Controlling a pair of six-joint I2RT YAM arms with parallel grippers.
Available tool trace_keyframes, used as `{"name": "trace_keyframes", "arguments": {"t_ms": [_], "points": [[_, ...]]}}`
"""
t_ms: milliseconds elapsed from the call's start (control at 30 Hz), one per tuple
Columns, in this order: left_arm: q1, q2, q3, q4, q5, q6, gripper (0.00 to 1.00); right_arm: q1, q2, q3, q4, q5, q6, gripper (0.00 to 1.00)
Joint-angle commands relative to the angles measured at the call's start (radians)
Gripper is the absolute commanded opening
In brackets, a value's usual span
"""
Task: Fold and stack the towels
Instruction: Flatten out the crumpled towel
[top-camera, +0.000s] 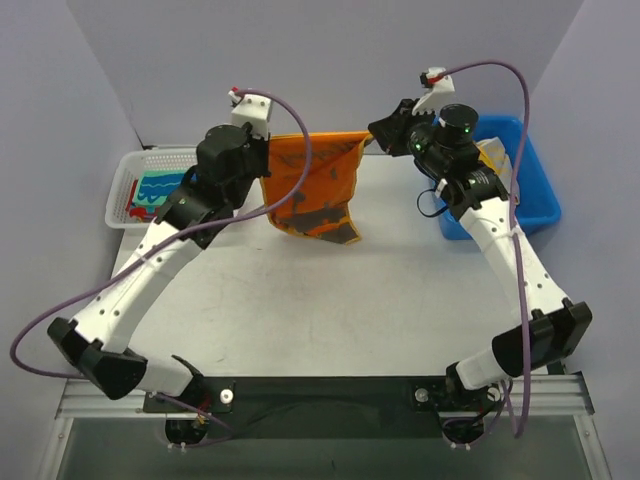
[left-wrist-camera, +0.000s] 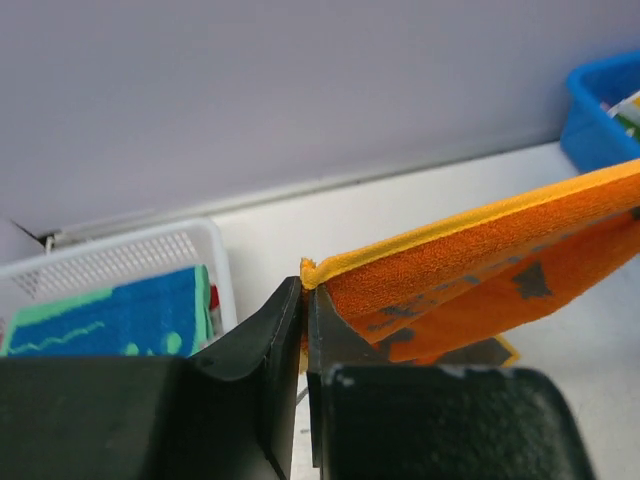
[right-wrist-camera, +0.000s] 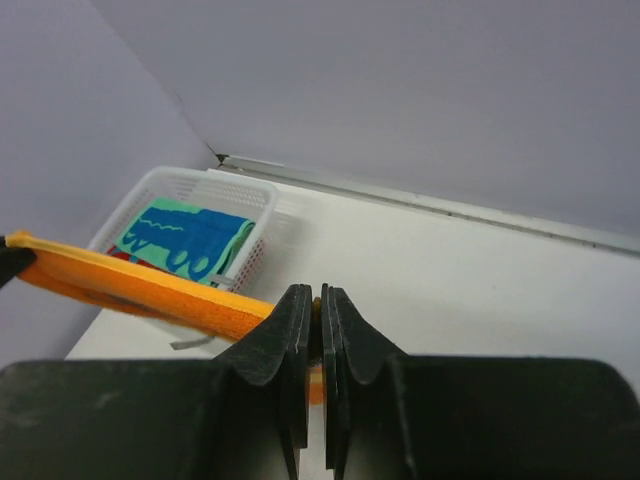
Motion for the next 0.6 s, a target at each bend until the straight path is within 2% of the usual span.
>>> {"name": "trace_keyframes", "arguments": {"t_ms": [0,267,400,567], "points": [[-0.018,-0.075,0.072,0.026,0.004,0.153,0.0,-0.013,-0.084,0.031,0.069,-0.086,-0.074,0.0],[-0.111,-0.321,0.037,0.049,0.167,0.228,0.0,-0.013,-0.289,-0.011,0.075,-0.286,-0.075,0.0],[-0.168,-0.435,-0.01,0.038,0.26,0.214,0.0,-0.011,-0.405,-0.052,0.066,-0.322,-0.053,0.0],[-0.171,-0.515,-0.03,0.009,0.329,0.168,0.0,-0.011,-0.501,-0.078,0.014,-0.322,-0.041,0.0]]}}
